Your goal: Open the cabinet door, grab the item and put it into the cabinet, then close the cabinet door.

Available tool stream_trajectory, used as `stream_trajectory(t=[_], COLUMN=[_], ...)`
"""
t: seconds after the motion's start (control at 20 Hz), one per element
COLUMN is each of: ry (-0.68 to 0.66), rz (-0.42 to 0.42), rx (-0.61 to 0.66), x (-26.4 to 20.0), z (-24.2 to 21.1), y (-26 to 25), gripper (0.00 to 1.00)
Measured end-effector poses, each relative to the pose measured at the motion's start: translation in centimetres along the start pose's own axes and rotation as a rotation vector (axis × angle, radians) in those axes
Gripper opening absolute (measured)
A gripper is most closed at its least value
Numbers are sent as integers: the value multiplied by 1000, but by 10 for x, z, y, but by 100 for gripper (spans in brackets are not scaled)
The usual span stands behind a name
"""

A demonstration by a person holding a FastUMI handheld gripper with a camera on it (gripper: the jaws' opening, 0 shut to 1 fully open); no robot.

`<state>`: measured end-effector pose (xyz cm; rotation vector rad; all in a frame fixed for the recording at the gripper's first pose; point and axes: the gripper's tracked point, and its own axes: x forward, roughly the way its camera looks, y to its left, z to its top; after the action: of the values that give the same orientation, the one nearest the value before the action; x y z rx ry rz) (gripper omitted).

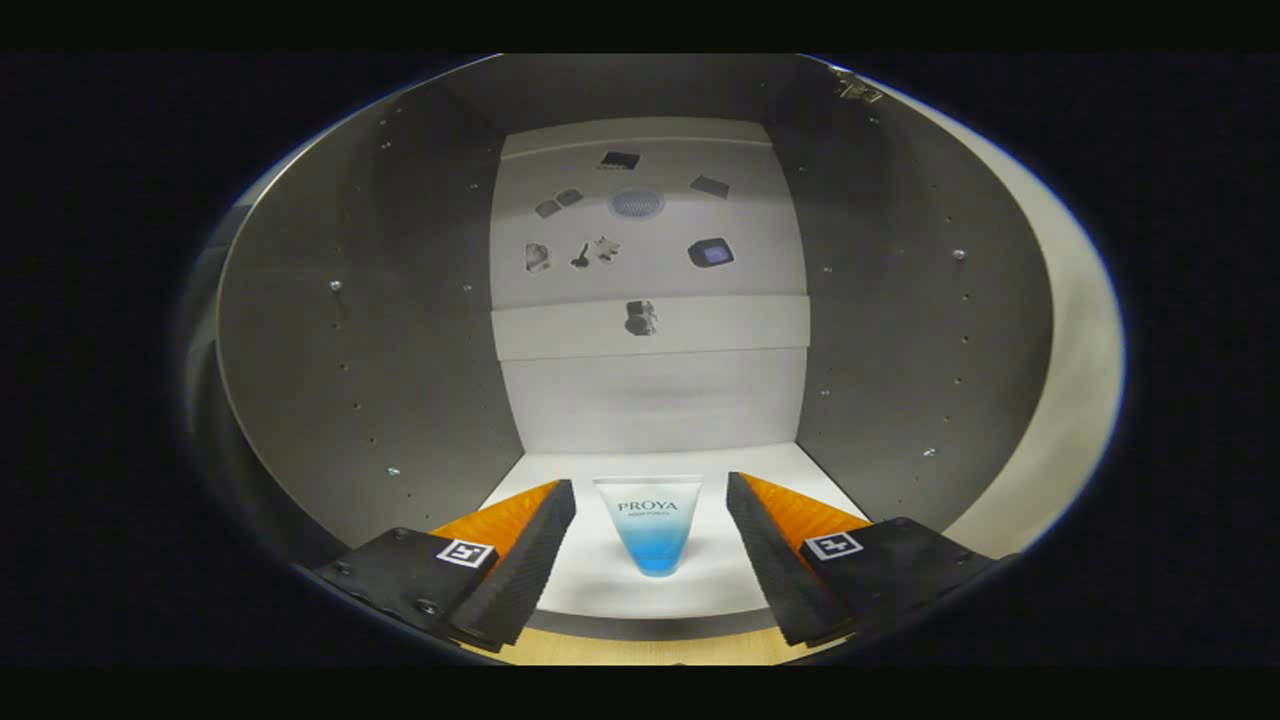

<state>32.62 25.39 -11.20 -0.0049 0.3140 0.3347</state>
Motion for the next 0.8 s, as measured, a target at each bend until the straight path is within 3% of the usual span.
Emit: stream_trajectory(t=[0.3,0.8], ry=[-78,-135], rz=[1,-129], rx=[8,45], x=[-82,-242], z=[8,-23], y=[5,-28], gripper=[97,97])
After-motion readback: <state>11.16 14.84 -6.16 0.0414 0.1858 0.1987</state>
